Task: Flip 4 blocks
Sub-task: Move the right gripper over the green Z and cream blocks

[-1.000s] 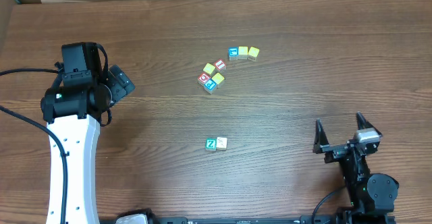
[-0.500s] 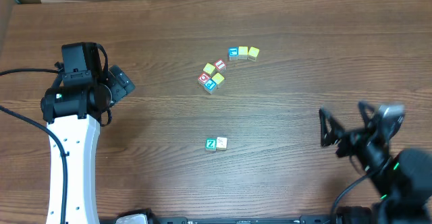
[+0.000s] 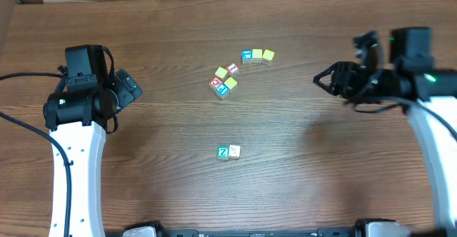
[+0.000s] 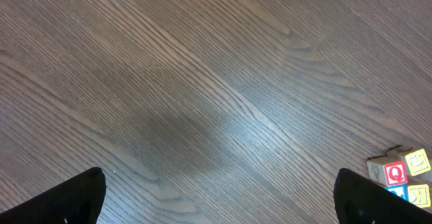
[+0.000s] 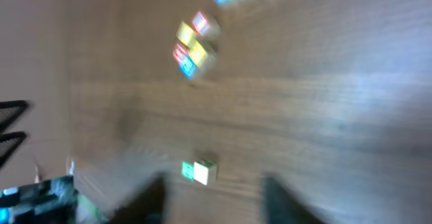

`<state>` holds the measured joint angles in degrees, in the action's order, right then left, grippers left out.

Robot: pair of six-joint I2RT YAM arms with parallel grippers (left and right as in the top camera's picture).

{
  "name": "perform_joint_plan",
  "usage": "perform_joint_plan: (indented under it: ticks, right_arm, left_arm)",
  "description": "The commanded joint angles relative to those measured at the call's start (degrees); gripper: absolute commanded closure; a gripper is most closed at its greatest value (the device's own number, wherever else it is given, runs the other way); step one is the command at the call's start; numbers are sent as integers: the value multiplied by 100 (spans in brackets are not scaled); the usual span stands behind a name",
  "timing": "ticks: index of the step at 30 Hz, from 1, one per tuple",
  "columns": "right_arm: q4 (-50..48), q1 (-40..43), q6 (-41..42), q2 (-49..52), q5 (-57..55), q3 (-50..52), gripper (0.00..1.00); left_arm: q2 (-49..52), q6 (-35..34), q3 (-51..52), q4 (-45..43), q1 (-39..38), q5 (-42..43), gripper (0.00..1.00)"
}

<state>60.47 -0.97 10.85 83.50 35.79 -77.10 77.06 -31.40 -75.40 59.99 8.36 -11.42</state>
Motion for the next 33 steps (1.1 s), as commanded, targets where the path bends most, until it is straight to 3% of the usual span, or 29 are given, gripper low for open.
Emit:
perform_joint_plan:
  ticks: [1, 10, 15, 20, 33]
  right_arm:
    - [7, -833, 787, 577, -1012, -98, 94]
    - [-944, -2900, 2096, 1738, -2573, -98, 96]
    - [-1364, -3589, 2096, 2197, -2848, -98, 96]
    - [-1397, -4000, 2371, 2404, -3501, -81, 96]
    - [-1694, -4522, 2522, 2496, -3781, 0, 96]
  left_arm:
    - [46, -35, -72, -2, 17, -74, 0]
    - [46, -35, -72, -2, 17, -74, 0]
    - [46, -35, -72, -2, 17, -74, 0]
    - [46, -35, -72, -2, 17, -74, 0]
    - [46, -35, -72, -2, 17, -74, 0]
